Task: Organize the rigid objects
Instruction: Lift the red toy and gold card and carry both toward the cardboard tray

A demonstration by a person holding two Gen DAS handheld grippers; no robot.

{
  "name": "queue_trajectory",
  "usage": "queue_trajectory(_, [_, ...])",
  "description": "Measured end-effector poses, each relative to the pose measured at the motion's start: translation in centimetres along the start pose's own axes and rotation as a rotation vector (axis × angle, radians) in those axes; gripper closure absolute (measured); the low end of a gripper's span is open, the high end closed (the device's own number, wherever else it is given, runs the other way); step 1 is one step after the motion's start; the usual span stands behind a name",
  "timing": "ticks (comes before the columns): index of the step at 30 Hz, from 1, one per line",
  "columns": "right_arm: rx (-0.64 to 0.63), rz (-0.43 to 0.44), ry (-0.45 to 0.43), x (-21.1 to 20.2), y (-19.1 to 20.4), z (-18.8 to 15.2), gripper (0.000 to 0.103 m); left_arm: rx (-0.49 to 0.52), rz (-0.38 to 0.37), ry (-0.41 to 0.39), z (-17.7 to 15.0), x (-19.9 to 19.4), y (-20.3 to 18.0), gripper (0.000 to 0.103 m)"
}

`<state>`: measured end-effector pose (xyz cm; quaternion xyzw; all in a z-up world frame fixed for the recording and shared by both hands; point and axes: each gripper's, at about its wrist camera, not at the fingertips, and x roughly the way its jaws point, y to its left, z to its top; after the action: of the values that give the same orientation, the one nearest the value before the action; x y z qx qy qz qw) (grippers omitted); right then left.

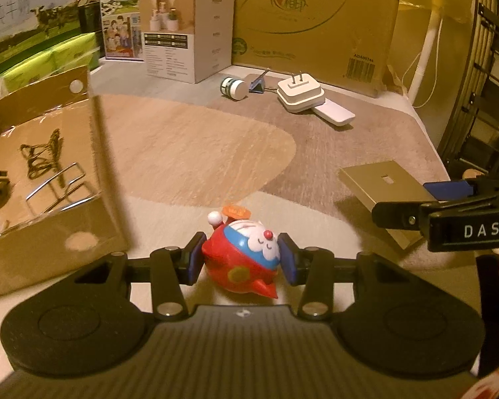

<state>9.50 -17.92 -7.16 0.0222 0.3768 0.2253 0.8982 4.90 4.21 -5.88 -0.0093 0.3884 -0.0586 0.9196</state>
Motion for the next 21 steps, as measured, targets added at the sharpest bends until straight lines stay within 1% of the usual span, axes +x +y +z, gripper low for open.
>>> queue_trajectory(12, [-0.023, 0.022, -0.024, -2.3, 2.1, -0.4, 0.017, -0.040, 0.019, -0.018, -1.6, -3.7, 1.4, 0.061])
queue_trajectory(21, [-0.052, 0.043, -0.043, -3.4, 3.7, -0.2, 0.017, -0.071, 0.029, -0.052, -1.4, -6.1, 2.2, 0.061])
